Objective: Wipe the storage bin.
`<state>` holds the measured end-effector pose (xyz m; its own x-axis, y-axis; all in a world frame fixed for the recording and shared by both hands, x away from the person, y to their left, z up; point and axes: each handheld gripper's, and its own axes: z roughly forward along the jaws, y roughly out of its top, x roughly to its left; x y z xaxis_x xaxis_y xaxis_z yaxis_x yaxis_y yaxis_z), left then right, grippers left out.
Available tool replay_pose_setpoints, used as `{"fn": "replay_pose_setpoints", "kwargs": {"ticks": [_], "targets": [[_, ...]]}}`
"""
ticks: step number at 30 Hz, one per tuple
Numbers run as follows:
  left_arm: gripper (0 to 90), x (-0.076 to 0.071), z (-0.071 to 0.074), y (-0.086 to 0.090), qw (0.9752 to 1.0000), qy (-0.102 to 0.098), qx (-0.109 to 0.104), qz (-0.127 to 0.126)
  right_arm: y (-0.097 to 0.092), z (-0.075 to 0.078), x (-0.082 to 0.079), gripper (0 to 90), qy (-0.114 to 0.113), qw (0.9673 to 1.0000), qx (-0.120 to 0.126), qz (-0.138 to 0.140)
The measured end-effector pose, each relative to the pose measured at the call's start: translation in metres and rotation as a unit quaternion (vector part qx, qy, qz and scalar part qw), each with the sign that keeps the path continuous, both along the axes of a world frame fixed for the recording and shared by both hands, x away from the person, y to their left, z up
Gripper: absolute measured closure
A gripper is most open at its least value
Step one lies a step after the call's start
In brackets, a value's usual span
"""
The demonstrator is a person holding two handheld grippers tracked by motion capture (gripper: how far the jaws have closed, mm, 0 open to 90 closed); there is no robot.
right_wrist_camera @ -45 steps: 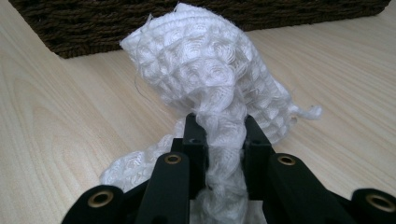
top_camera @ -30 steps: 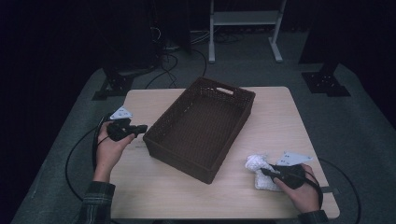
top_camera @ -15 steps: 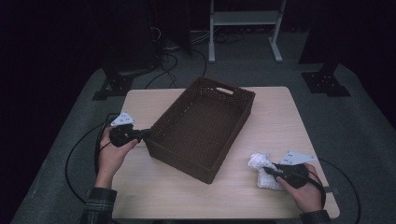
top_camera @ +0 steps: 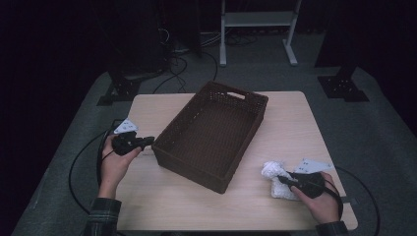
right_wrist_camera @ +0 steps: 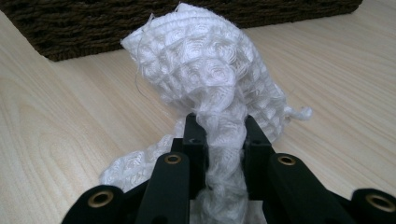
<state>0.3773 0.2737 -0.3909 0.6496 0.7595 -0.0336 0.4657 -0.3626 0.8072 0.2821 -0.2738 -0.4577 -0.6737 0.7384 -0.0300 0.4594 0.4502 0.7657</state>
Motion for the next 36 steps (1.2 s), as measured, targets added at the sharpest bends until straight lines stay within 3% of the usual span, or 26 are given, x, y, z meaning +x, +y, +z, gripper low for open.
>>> {"fn": "replay_pose_setpoints", "kwargs": {"ticks": [16,27,36], "targets": [[90.0,-0.014,-0.004,-0.034,0.9978,0.003,-0.013,-0.064,-0.016,0.001,-0.002,76.0,-0.001,0.9996,0.000,-0.027],[90.0,-0.023,-0.003,-0.061,0.9937,0.001,-0.022,-0.110,-0.024,0.001,-0.003,76.0,-0.003,0.9993,-0.003,-0.038],[89.5,-0.029,-0.004,-0.092,0.9886,-0.002,-0.023,-0.148,-0.029,0.001,-0.005,76.0,-0.003,0.9989,-0.002,-0.046]]}}
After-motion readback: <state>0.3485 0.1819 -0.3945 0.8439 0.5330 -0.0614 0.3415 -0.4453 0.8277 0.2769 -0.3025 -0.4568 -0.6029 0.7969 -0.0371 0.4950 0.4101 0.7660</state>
